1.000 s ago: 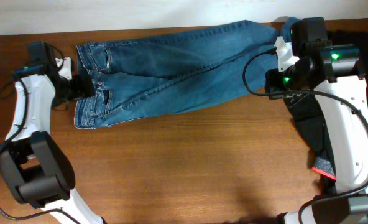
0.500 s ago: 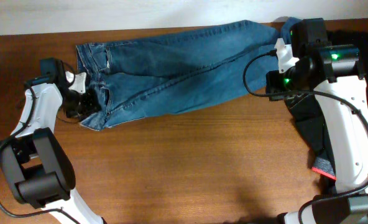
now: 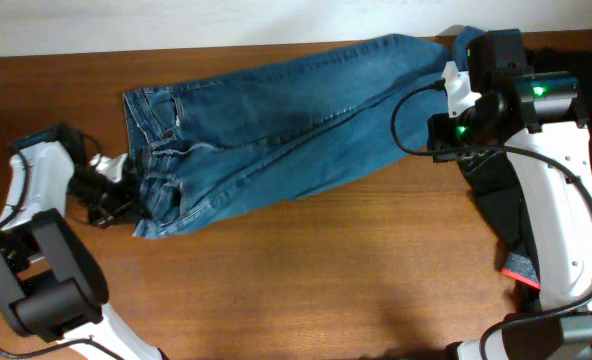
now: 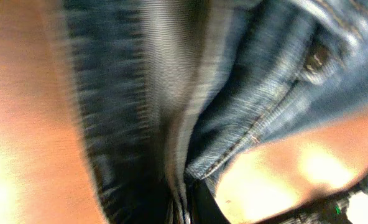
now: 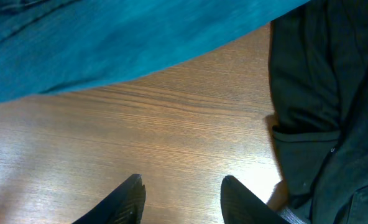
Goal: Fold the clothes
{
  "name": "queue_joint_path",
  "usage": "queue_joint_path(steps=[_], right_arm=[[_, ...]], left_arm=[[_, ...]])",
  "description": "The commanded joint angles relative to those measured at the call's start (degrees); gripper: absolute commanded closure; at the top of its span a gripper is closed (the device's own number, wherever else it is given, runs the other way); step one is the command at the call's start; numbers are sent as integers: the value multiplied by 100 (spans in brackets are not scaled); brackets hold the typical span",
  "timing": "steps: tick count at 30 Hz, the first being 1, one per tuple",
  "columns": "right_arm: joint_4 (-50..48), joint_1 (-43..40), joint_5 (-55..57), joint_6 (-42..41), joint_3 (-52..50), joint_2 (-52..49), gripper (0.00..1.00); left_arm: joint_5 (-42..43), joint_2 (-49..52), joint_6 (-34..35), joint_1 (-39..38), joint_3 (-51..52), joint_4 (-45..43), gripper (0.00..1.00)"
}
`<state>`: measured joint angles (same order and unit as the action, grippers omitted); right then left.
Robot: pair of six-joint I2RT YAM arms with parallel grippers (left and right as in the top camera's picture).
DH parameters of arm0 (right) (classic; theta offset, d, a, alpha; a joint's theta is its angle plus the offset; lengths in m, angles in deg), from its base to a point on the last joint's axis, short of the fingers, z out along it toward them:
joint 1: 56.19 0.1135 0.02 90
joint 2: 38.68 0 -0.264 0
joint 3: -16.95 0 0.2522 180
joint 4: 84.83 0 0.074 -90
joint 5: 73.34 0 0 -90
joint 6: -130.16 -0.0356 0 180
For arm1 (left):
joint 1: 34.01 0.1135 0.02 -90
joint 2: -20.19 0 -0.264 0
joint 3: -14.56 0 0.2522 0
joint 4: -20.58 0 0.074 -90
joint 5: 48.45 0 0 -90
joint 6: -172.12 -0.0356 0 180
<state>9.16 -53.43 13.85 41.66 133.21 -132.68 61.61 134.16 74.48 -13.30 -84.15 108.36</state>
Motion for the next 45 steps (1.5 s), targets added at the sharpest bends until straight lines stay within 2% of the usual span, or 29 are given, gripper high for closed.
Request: queue_joint_path(steps=[1, 6, 12, 14, 19, 24, 40, 45], right_arm=[[-7, -28, 79, -48, 81, 140, 55], [-7, -28, 208, -50, 81, 140, 55], [0, -28, 205, -50, 81, 140, 55], [0, -28, 203, -50, 81, 140, 51], [11, -28, 203, -48, 81, 140, 51], [68, -28, 203, -48, 81, 140, 51], [87, -28, 199, -50, 81, 140, 51], [94, -28, 199, -50, 81, 140, 51]], left_arm=[[-629, -118, 564, 326, 42, 170, 100], [-4, -118, 264, 393, 42, 485, 100], [1071, -118, -640, 393, 42, 1080, 100], [1255, -118, -769, 396, 42, 1032, 100], [1252, -118, -741, 411, 42, 533, 100], [664, -118, 149, 595, 42, -129, 100], [737, -118, 214, 2017, 42, -697, 100], [778, -118, 254, 2179, 42, -1008, 100]])
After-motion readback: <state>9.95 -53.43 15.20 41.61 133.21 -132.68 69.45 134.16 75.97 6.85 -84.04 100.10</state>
